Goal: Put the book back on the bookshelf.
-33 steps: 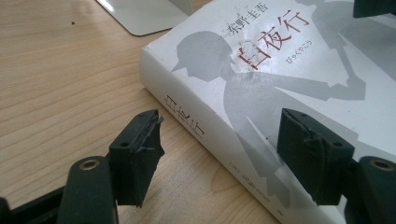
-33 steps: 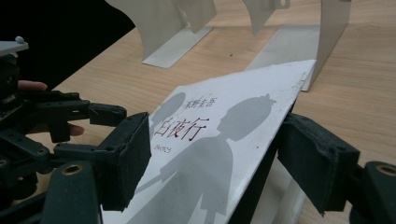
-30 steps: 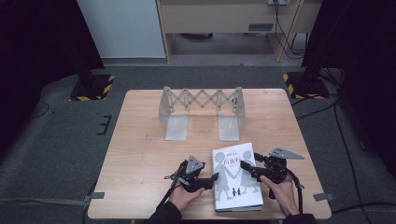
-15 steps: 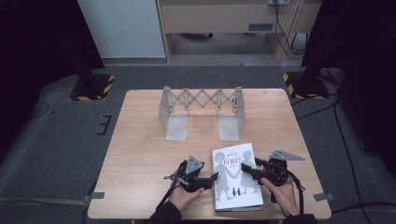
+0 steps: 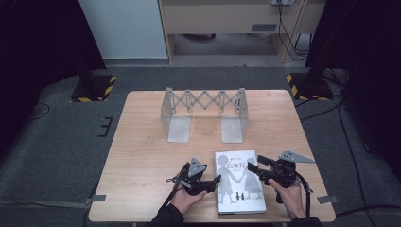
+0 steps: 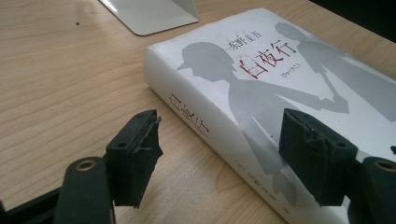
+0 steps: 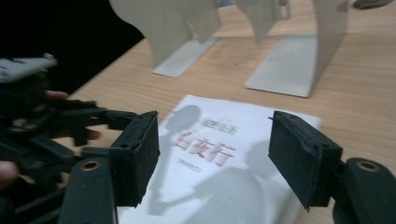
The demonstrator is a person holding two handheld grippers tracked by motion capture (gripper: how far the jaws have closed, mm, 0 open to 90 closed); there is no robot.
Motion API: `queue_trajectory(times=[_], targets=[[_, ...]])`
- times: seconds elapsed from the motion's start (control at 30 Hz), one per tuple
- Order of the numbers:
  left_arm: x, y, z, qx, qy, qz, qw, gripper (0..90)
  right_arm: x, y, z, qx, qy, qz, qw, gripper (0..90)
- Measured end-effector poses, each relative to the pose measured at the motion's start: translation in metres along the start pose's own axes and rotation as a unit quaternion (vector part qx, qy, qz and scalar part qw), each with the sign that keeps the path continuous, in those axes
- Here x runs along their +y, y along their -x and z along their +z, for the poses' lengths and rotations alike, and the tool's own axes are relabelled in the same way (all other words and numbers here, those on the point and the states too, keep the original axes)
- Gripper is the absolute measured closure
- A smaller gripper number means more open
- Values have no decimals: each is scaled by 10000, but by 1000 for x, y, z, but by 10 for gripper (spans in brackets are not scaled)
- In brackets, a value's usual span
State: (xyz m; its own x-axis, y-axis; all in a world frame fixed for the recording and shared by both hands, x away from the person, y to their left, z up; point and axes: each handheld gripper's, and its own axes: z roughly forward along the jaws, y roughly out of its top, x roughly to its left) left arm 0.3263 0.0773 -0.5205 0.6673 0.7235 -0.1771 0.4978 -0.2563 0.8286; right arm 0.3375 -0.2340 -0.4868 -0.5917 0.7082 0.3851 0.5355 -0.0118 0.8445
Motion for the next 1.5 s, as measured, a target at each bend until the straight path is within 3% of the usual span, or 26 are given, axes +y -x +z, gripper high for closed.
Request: queue_trajectory(times=[0.1, 0.13, 0.23, 0.4, 0.63, 0.67, 0.8, 0.93, 0.97, 1.17, 1.37, 1.5], targets=[[0, 0, 0, 1, 9, -15, 10000, 279, -1, -1, 2, 118, -135, 43, 9998, 337], [0, 0, 0, 11, 8, -2, 10000, 278, -3, -1, 4, -86, -225, -130, 9996, 317], [0, -1, -3, 95, 23, 57, 9999, 288, -9, 4, 5, -353, -318, -169, 9987, 273], [-3, -8, -11, 267, -20, 105, 9996, 346, -24, 10, 3, -497, -673, -303, 9960, 214], [-12, -11, -10, 410, -175, 163, 9989, 339, -33, 5, 6, -418, -951, -235, 9943, 225], [-13, -9, -8, 390, -190, 193, 9989, 336, -35, 3, 9, -305, -1078, -196, 9935, 233], [-14, -6, -5, 382, -247, 250, 9987, 326, -33, 0, 11, -286, -1097, -298, 9931, 238], [-15, -4, -2, 347, -298, 284, 9985, 322, -30, 0, 8, -207, -886, -279, 9955, 256], [-14, -3, -2, 358, -297, 283, 9985, 322, -26, -2, 6, -147, -673, -285, 9972, 257], [-14, -4, -1, 341, -288, 218, 9988, 331, -14, -7, 10, -25, -316, -248, 9992, 259], [-14, -5, -1, 335, -285, 176, 9989, 329, -9, -9, 14, 118, -272, -93, 9995, 301], [-14, -5, -1, 332, -287, 149, 9989, 324, -14, -6, 13, 131, -499, 56, 9987, 369]])
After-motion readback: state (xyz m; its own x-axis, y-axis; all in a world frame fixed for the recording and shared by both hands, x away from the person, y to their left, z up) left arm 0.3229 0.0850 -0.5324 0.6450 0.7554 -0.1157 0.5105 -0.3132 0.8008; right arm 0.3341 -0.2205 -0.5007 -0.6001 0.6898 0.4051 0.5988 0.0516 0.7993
